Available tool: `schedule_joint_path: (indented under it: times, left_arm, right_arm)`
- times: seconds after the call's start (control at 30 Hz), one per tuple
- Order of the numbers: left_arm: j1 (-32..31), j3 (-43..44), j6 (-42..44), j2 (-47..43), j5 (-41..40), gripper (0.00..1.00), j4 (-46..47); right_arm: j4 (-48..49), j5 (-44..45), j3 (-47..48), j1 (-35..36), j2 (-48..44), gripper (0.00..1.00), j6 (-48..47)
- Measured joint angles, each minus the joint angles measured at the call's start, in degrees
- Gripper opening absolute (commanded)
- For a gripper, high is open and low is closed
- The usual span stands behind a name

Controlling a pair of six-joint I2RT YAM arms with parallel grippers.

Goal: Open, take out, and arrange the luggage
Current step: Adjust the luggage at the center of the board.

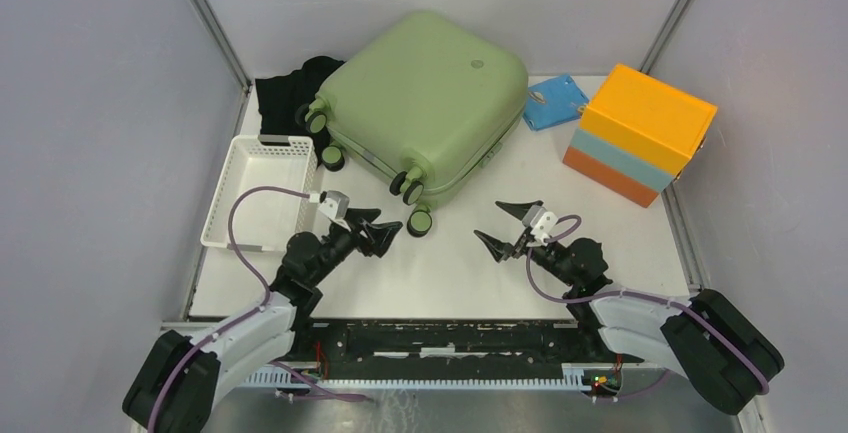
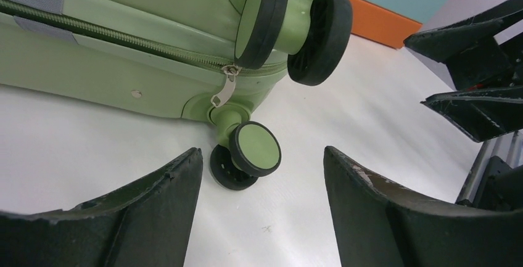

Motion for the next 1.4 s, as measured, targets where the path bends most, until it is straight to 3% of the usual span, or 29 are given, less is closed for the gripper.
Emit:
schedule_joint_path:
  times: [0.3, 0.53, 0.67, 0.87, 1.1, 1.4]
  left_arm:
    - [-0.3, 0.3, 2.3, 11.0, -0.2, 0.73, 6.1]
    - [-0.4, 0.8, 2.5, 6.6, -1.1, 0.77, 4.6]
    - [-0.4, 1.9, 2.6, 2.6, -2.3, 0.82, 0.6]
    - [-0.5, 1.9, 2.5, 0.5, -5.2, 1.0, -2.9]
    - [-0.5, 2.6, 2.1, 3.5, -8.9, 1.0, -4.5]
    - [-0.5, 3.7, 2.3, 8.9, -3.5, 0.92, -3.7]
  right_arm:
    - [-0.5, 1.6, 0.0, 0.1, -0.2, 0.77, 0.1]
    - [-3.7, 1.8, 0.0, 0.1, -3.3, 0.77, 0.3]
    - [-3.8, 1.8, 0.0, 0.1, -3.9, 0.77, 0.3]
    - [-3.8, 1.6, 0.0, 0.1, -2.8, 0.77, 0.3]
    - [-3.0, 1.3, 0.0, 0.1, 0.1, 0.76, 0.5]
    - [-1.6, 1.3, 0.0, 0.1, 0.9, 0.76, 1.2]
